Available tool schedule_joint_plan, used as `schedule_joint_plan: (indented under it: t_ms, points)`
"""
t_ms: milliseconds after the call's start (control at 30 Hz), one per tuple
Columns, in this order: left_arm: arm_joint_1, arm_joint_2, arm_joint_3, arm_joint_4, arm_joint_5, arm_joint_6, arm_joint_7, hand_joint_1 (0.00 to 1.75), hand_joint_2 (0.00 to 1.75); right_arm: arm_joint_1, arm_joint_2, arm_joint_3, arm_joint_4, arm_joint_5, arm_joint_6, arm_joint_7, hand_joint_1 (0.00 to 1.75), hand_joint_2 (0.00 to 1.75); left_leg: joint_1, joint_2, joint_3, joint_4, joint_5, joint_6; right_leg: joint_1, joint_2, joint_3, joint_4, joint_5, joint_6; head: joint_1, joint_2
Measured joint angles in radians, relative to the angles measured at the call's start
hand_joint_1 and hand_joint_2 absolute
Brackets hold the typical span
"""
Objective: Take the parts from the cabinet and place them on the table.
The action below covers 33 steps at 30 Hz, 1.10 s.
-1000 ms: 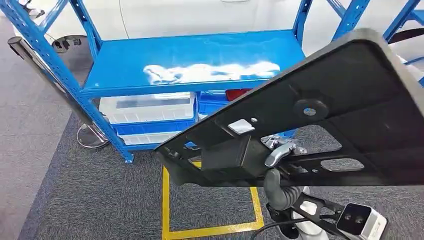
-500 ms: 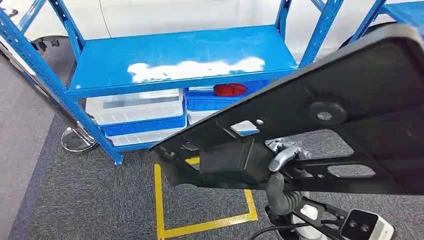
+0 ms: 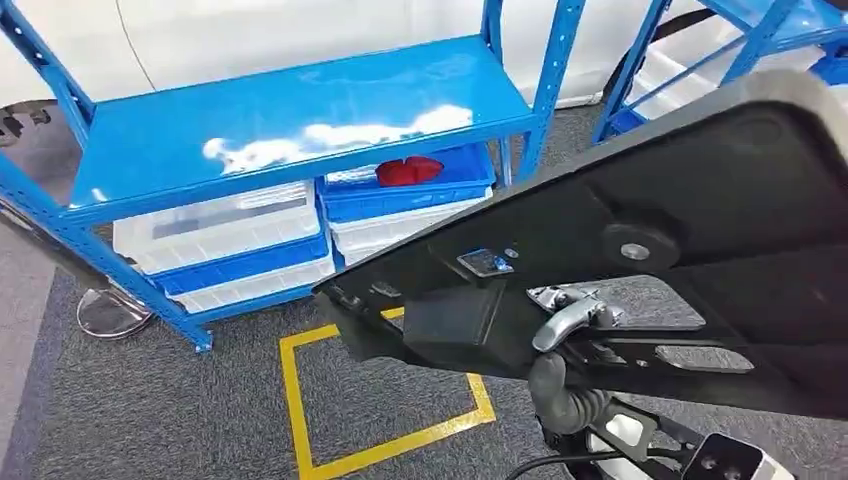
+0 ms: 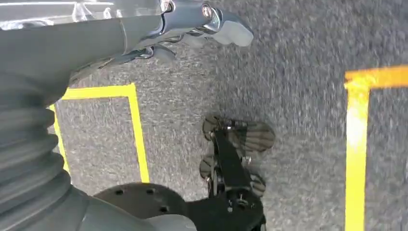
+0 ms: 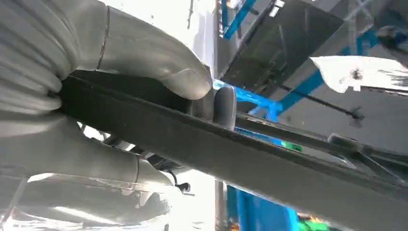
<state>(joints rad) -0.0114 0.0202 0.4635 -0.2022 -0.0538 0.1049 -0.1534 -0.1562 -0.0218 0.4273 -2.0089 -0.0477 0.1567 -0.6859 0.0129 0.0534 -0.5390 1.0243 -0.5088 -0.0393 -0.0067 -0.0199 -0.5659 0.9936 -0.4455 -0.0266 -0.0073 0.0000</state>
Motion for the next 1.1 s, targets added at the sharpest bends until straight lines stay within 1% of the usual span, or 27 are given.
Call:
schedule_joint_plan:
  t_ms: [33, 67, 100, 133, 167, 200, 233, 267, 300, 333, 433, 467, 500, 533, 600, 633, 667, 700, 767, 800, 833, 933, 967, 1000, 1033, 1067, 1100]
  points:
    - [0.0, 0.0, 0.0, 0.0, -0.003, 0.0, 0.0, 0.0, 1.75, -0.009, -0.002, 0.007, 0.0, 0.0, -0.011, 0.0, 1.75, 1.75, 0.002, -0.024, -0.03, 0.072, -0.044, -0.002, 0.001, 0.008, -0.002, 0.0, 0.001, -0.004, -0.002, 0.0]
    - [0.001, 0.0, 0.0, 0.0, -0.014, 0.008, 0.006, 0.0, 1.75, -0.014, -0.005, 0.015, -0.001, -0.002, -0.026, 0.0, 1.75, 1.75, 0.002, -0.036, -0.068, 0.157, -0.084, -0.004, 0.002, 0.019, -0.002, 0.0, 0.002, -0.006, -0.002, 0.0]
    - [0.001, 0.0, -0.001, 0.0, -0.026, 0.019, 0.013, 0.0, 1.75, -0.015, -0.01, 0.021, -0.001, -0.002, -0.038, 0.0, 1.75, 1.75, 0.001, -0.043, -0.104, 0.236, -0.113, -0.005, 0.004, 0.03, -0.003, 0.001, 0.003, -0.007, -0.002, 0.0]
    - [0.002, 0.0, -0.004, 0.0, -0.037, 0.04, 0.027, 0.0, 1.75, -0.015, -0.015, 0.029, -0.001, -0.002, -0.05, 0.0, 1.75, 1.75, 0.001, -0.044, -0.129, 0.287, -0.119, -0.004, 0.006, 0.043, -0.003, 0.002, 0.003, -0.008, -0.001, 0.0]
    - [0.001, -0.001, -0.01, 0.0, -0.042, 0.065, 0.047, 0.0, 1.75, -0.015, -0.02, 0.037, -0.002, -0.003, -0.06, 0.0, 1.75, 1.75, 0.001, -0.045, -0.129, 0.28, -0.101, -0.001, 0.007, 0.055, -0.002, 0.003, 0.003, -0.008, -0.002, 0.0]
    - [0.0, -0.002, -0.011, 0.0, -0.043, 0.084, 0.06, 0.0, 1.75, -0.015, -0.024, 0.041, -0.005, -0.003, -0.066, 0.0, 1.75, 1.75, 0.001, -0.045, -0.106, 0.225, -0.06, 0.003, 0.009, 0.069, -0.002, 0.004, 0.003, -0.008, -0.002, 0.0]
    - [-0.001, -0.002, -0.011, 0.0, -0.043, 0.099, 0.069, 0.0, 1.75, -0.015, -0.029, 0.052, -0.013, -0.002, -0.078, 0.0, 1.75, 1.75, 0.001, -0.051, -0.069, 0.141, -0.011, 0.008, 0.01, 0.082, 0.0, 0.005, 0.003, -0.007, -0.002, 0.0]
    - [-0.001, -0.002, -0.011, 0.0, -0.043, 0.1, 0.073, 0.0, 1.75, -0.015, -0.032, 0.059, -0.021, -0.001, -0.09, 0.0, 1.75, 1.75, 0.0, -0.078, -0.022, 0.032, 0.045, 0.017, 0.011, 0.095, 0.003, 0.006, 0.003, -0.006, -0.002, 0.0]
    - [-0.001, 0.0, -0.011, 0.0, -0.044, 0.101, 0.074, 0.0, 1.75, -0.016, -0.034, 0.063, -0.024, 0.0, -0.094, 0.0, 1.75, 1.75, 0.001, -0.125, -0.002, -0.01, 0.045, 0.025, 0.009, 0.103, 0.001, 0.006, 0.003, -0.005, -0.001, 0.0]
    - [-0.001, 0.0, -0.012, 0.0, -0.046, 0.104, 0.075, 0.0, 1.75, -0.02, -0.04, 0.071, -0.029, 0.002, -0.106, 0.0, 1.75, 1.75, 0.002, -0.128, 0.003, -0.03, 0.044, 0.026, 0.01, 0.119, -0.007, 0.011, 0.004, 0.004, 0.001, 0.0]
    - [-0.007, 0.001, -0.012, 0.0, -0.051, 0.101, 0.072, 0.0, 1.75, -0.018, -0.053, 0.077, -0.042, 0.001, -0.124, 0.0, 1.75, 1.75, -0.005, -0.105, 0.003, -0.032, 0.041, 0.029, 0.0, 0.144, -0.018, 0.006, 0.014, 0.025, -0.003, 0.0]
    - [-0.008, 0.0, -0.012, 0.0, -0.051, 0.091, 0.073, 0.0, 1.75, -0.018, -0.058, 0.079, -0.046, -0.004, -0.126, 0.0, 1.75, 1.75, 0.011, -0.089, 0.009, -0.049, 0.051, 0.041, 0.005, 0.146, -0.019, 0.01, 0.011, 0.032, 0.0, 0.0]
    - [-0.008, 0.0, -0.012, 0.0, -0.051, 0.083, 0.074, 0.0, 1.75, -0.02, -0.063, 0.08, -0.048, -0.008, -0.126, 0.0, 1.75, 1.75, 0.006, -0.075, 0.011, -0.054, 0.053, 0.045, 0.011, 0.095, -0.029, 0.036, -0.011, 0.035, 0.0, 0.0]
    - [-0.007, 0.0, -0.012, 0.0, -0.048, 0.071, 0.077, 0.0, 1.75, -0.025, -0.067, 0.082, -0.049, -0.012, -0.126, 0.0, 1.75, 1.75, 0.005, -0.064, 0.009, -0.054, 0.053, 0.051, 0.009, 0.058, -0.063, 0.1, -0.052, 0.038, 0.008, 0.0]
    - [-0.002, 0.0, -0.01, 0.0, -0.037, 0.051, 0.081, 0.0, 1.75, -0.026, -0.069, 0.084, -0.045, -0.024, -0.125, 0.0, 1.75, 1.75, 0.002, -0.038, 0.007, -0.054, 0.051, 0.053, 0.003, 0.033, -0.143, 0.268, -0.126, 0.044, 0.008, 0.0]
    - [0.001, 0.0, -0.008, 0.0, -0.032, 0.041, 0.081, 0.0, 1.75, -0.026, -0.072, 0.085, -0.042, -0.03, -0.122, 0.0, 1.75, 1.75, 0.001, -0.025, 0.007, -0.053, 0.051, 0.053, -0.001, 0.03, -0.17, 0.324, -0.14, 0.048, 0.008, 0.0]
    - [0.002, 0.0, -0.005, 0.0, -0.031, 0.036, 0.081, 0.0, 1.75, -0.027, -0.074, 0.087, -0.039, -0.034, -0.12, 0.0, 1.75, 1.75, 0.0, -0.012, 0.007, -0.053, 0.051, 0.052, -0.004, 0.028, -0.17, 0.326, -0.128, 0.049, 0.008, 0.0]
    - [0.001, -0.001, -0.005, 0.0, -0.029, 0.035, 0.08, 0.0, 1.75, -0.027, -0.075, 0.089, -0.036, -0.036, -0.118, 0.0, 1.75, 1.75, 0.0, -0.002, 0.008, -0.053, 0.05, 0.051, -0.007, 0.024, -0.146, 0.282, -0.097, 0.05, 0.008, 0.0]
    - [-0.001, -0.006, 0.0, 0.0, -0.021, 0.035, 0.079, 0.0, 1.75, -0.034, -0.076, 0.091, -0.031, -0.037, -0.11, 0.0, 1.75, 1.75, 0.0, 0.016, 0.011, -0.049, 0.046, 0.045, -0.006, -0.004, -0.045, 0.096, -0.013, 0.047, 0.009, 0.0]
    - [-0.001, -0.009, 0.004, 0.0, -0.017, 0.033, 0.079, 0.0, 1.75, -0.04, -0.076, 0.093, -0.029, -0.037, -0.105, 0.0, 1.75, 1.75, -0.002, 0.025, 0.013, -0.046, 0.042, 0.04, -0.003, -0.05, -0.003, 0.017, 0.001, 0.041, 0.009, 0.0]
    - [0.0, -0.012, 0.01, 0.0, -0.011, 0.029, 0.078, 0.0, 1.75, -0.045, -0.076, 0.097, -0.026, -0.034, -0.103, 0.0, 1.75, 1.75, -0.01, 0.033, 0.011, -0.041, 0.038, 0.033, 0.008, -0.055, -0.002, 0.006, -0.006, 0.032, 0.008, 0.0]
    - [-0.003, -0.022, 0.02, 0.0, 0.005, 0.021, 0.073, 0.0, 1.75, -0.047, -0.076, 0.106, -0.017, -0.018, -0.103, 0.0, 1.75, 1.75, -0.01, 0.06, 0.016, -0.046, 0.038, 0.02, 0.01, -0.02, -0.011, 0.009, -0.003, 0.017, 0.007, 0.0]
    - [-0.006, -0.026, 0.026, 0.0, 0.01, 0.02, 0.07, 0.0, 1.75, -0.048, -0.076, 0.109, -0.016, -0.014, -0.104, 0.0, 1.75, 1.75, -0.01, 0.07, 0.018, -0.045, 0.033, 0.014, 0.004, -0.008, -0.007, -0.001, 0.003, 0.009, 0.008, 0.0]
    - [-0.008, -0.026, 0.031, 0.0, 0.013, 0.019, 0.069, 0.0, 1.75, -0.047, -0.076, 0.115, -0.015, -0.01, -0.104, 0.0, 1.75, 1.75, -0.003, 0.033, 0.014, -0.028, 0.016, 0.009, 0.0, -0.001, -0.004, -0.006, 0.006, 0.004, 0.006, 0.0]
    - [-0.007, -0.035, 0.036, 0.0, 0.014, 0.016, 0.067, 0.0, 1.75, -0.05, -0.076, 0.119, -0.014, -0.006, -0.103, 0.0, 1.75, 1.75, -0.001, -0.007, -0.008, 0.023, -0.02, 0.007, -0.002, 0.006, -0.005, -0.006, 0.008, -0.001, 0.004, 0.0]
    - [-0.005, -0.038, 0.039, 0.0, 0.016, 0.012, 0.066, 0.0, 1.75, -0.05, -0.076, 0.126, -0.014, -0.004, -0.103, 0.0, 1.75, 1.75, 0.001, -0.031, -0.047, 0.113, -0.067, 0.003, -0.001, 0.017, -0.006, -0.006, 0.008, -0.003, 0.001, 0.0]
    - [-0.003, -0.042, 0.041, 0.0, 0.016, 0.011, 0.066, 0.0, 1.75, -0.047, -0.076, 0.127, -0.014, -0.003, -0.103, 0.0, 1.75, 1.75, 0.001, -0.04, -0.087, 0.2, -0.102, 0.002, 0.0, 0.029, -0.007, -0.005, 0.009, -0.004, 0.002, 0.0]
